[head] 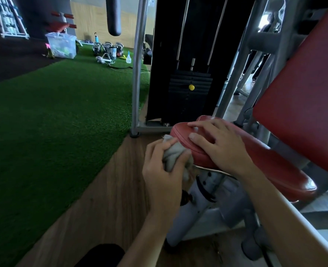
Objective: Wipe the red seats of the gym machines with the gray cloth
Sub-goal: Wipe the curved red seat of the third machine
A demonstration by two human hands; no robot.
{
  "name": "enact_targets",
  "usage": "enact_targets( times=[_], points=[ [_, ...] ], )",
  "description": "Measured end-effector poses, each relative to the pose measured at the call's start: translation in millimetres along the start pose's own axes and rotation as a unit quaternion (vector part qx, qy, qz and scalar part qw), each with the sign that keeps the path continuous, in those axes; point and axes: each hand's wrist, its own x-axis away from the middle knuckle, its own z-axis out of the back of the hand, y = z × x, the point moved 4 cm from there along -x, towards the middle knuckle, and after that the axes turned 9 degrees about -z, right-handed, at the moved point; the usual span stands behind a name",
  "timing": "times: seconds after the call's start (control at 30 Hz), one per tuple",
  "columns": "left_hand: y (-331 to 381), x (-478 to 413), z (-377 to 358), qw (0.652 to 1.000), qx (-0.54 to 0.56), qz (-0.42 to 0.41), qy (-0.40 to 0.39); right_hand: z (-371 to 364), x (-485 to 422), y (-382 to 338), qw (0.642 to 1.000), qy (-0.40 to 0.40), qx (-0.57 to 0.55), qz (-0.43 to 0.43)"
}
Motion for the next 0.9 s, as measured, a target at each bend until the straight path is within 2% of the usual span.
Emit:
enact_targets(
  times=[0.13,0.27,0.4,0.5,0.63,0.77,0.9],
  points=[
    [-7.5,-19.1,3.9,0.999,-0.001,0.04,0.018,-0.4,-0.4,0.1,1.0,-0.001,-0.001,-0.005],
    [13.1,-1.0,-1.2,1.0,-0.004,0.003,-0.018,0.2,-0.7,1.1,1.0,-0.004,-0.007,-0.006],
    [-23.3,-35.6,4.2,0.997,0.007,0.082,0.0,0.4,0.4,1.6,1.0,-0.012,-0.011,-0.013],
    [-20.9,-27.6,2.7,0.989,0.06,0.123,-0.055,1.3,-1.8,2.7,0.999,-0.015,-0.009,-0.029],
    [-15.2,-26.9,5.6,0.993,0.05,0.056,-0.096,0.3,-5.2,2.0,0.997,-0.019,-0.013,-0.067],
    [-42.4,-75.1,-5.9,0.986,0.055,0.102,-0.121,0.1,-6.9,3.9,0.996,-0.019,-0.047,-0.078],
    [-52.8,-98.6,-18.7,0.971,0.086,0.103,-0.2,-0.2,-30.0,6.8,0.979,-0.029,-0.116,-0.165]
  ],
)
